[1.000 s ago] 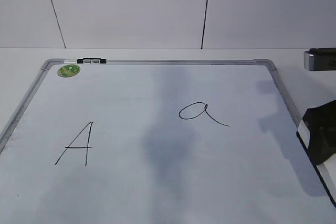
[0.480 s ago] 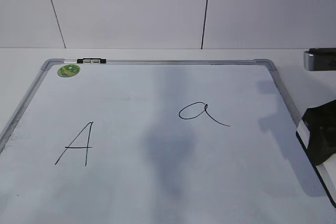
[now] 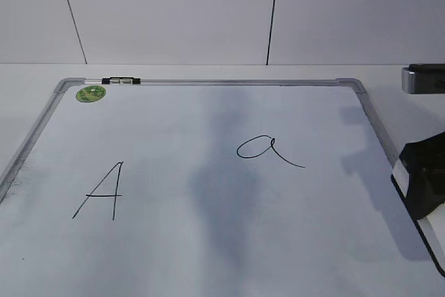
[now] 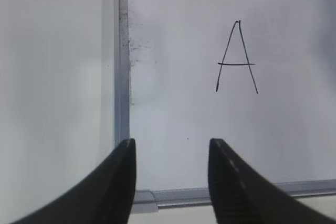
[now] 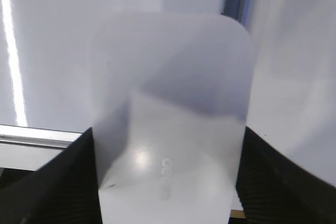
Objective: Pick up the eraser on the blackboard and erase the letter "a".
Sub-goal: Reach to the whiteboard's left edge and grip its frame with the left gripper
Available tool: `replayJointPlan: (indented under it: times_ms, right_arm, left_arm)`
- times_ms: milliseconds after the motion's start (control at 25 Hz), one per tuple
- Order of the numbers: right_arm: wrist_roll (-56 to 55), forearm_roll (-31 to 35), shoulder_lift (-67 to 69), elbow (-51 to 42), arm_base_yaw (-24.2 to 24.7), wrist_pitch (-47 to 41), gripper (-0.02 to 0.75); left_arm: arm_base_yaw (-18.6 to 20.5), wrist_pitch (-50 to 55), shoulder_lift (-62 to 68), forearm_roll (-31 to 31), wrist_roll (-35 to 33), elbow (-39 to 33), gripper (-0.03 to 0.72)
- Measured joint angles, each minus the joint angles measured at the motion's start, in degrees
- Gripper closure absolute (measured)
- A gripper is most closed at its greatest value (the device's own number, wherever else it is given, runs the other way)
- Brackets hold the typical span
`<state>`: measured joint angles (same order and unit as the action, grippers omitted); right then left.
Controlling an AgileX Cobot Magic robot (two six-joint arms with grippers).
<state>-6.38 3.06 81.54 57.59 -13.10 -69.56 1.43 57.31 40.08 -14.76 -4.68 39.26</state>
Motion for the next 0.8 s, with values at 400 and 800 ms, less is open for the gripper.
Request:
replayJointPlan:
  times_ms: [400,800]
  right_arm:
    - [0.00,0.00,0.00,0.00,0.00,0.00,0.155]
    - [0.00,0.00,0.00,0.00,0.00,0.00,0.155]
  left_arm:
    - [0.00,-7.29,25.24,2.08,0.00,7.92,0.115]
    - [0.00,-6.14,47.50,5.20,-2.00,22.51,0.216]
